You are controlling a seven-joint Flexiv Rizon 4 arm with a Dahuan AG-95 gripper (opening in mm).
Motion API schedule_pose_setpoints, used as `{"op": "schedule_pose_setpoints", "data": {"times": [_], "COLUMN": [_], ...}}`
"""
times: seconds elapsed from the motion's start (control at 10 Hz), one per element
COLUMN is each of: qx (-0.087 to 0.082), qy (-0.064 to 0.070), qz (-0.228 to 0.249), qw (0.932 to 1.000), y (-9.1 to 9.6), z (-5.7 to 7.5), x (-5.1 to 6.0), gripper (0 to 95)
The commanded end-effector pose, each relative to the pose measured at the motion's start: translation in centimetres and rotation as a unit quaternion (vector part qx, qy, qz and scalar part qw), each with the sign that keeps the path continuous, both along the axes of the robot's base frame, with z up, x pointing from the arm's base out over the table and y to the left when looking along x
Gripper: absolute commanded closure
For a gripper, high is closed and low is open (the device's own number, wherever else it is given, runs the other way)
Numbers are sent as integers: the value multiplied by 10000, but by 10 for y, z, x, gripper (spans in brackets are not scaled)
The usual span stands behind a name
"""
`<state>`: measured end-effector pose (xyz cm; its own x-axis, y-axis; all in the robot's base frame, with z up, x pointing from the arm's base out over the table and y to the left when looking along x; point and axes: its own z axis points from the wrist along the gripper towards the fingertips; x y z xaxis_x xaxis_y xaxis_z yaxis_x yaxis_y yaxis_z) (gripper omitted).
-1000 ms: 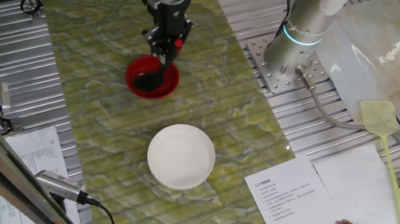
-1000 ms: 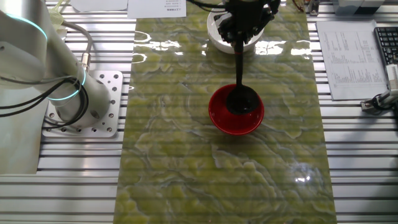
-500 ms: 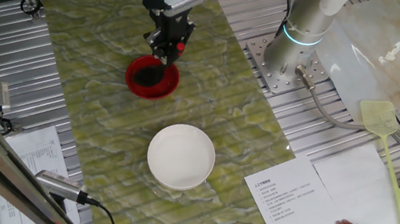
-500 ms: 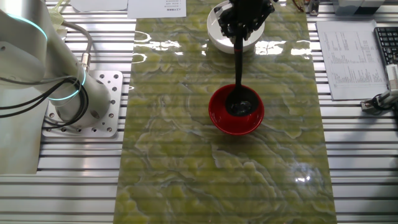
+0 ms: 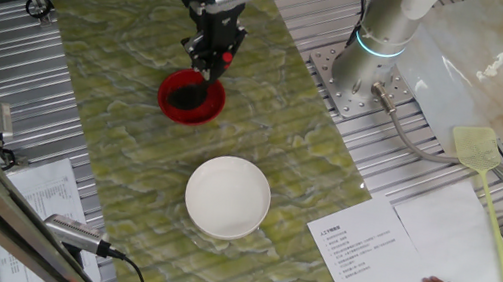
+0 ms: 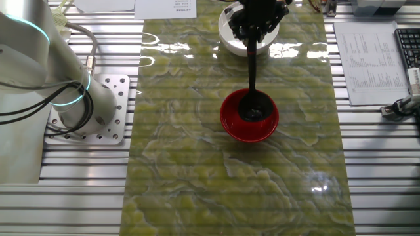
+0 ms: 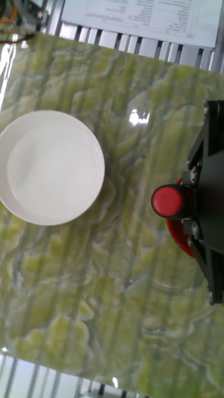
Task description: Scoop water with a large spoon from one bowl to another
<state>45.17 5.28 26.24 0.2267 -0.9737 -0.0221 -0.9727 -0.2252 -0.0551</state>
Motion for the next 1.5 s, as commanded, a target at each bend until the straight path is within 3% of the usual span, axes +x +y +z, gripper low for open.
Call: {"op": "schedule_pose_setpoints", "data": {"times": [0.1,0.7,1.0,1.4,1.5], "qx": [-35,-17,27,246,379], "qy": [35,46,71,91,97], "qz": [-138,-299,-293,-395,-467], "qw": [9999,9995,9995,9989,9981], "y": [0,0,-5,-9,-9], "z": [0,0,6,19,19], "x": [1,1,10,21,22], "gripper": [950,950,950,950,950]}}
